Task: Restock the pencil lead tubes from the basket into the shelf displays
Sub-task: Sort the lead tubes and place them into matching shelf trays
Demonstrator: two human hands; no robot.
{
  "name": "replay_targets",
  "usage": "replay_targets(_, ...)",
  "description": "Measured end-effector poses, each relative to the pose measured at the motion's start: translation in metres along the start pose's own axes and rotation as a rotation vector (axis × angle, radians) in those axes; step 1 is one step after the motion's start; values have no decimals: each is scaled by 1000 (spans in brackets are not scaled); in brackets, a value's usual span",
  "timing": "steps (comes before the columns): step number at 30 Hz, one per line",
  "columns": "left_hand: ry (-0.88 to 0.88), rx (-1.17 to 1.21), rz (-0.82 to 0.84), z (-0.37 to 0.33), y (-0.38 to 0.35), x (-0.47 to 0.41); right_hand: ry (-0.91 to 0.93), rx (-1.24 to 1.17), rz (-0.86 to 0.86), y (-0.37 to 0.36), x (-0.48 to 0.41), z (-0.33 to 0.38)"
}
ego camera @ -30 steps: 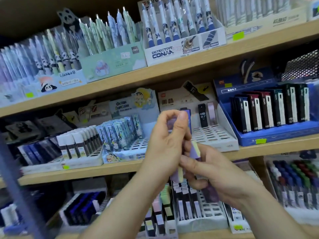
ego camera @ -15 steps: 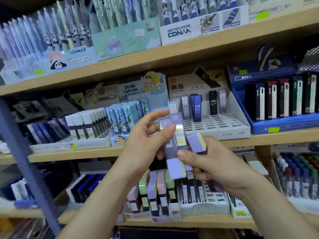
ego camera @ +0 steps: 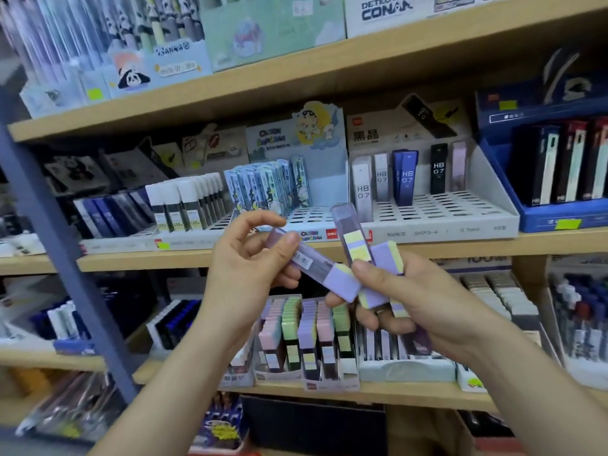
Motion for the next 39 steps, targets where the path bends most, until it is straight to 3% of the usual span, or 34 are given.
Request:
replay_targets(4,-22,-177,113,6,0,1,23,54,-74,2,-4,2)
replay_targets(8,-526,-902,517,-7,-15,12,18,67,-175,9,-7,1)
replay_targets(10,-678,-1046,660,-7,-31,24,23,73,-165,5,-7,2)
replay_targets(12,-722,-1034,653,-8,-39,31,38,53,-155,2,-8,2)
replay_targets(14,-526,-778,494,-4,-30,25,24,-15,-177,5,-9,2)
replay_targets(17,102,-59,255,29,-16,23,-28,-68,-156,7,-8,-2)
replay_targets(21,249,235,186,37,-15,26,-73,86,-79,5,-7,-11)
replay_targets(29,360,342,86,59,1,17,-47,39,-235,36,-10,-17)
replay_targets(34,296,72,87,75,32,10,-70,-20,-239,37,-13,-29)
replay_targets(39,223,-188,189,83,38,15,-179,108,-235,32,-17,-51)
Point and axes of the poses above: each hand's wrist, its own x-axis away from the middle knuckle, its own y-axis out of the back of the hand, z = x × y, the point moved 8 cm from there along -x, towards the middle knuckle, and after that the axes turned 12 degrees about -y, right-handed, at the moved point
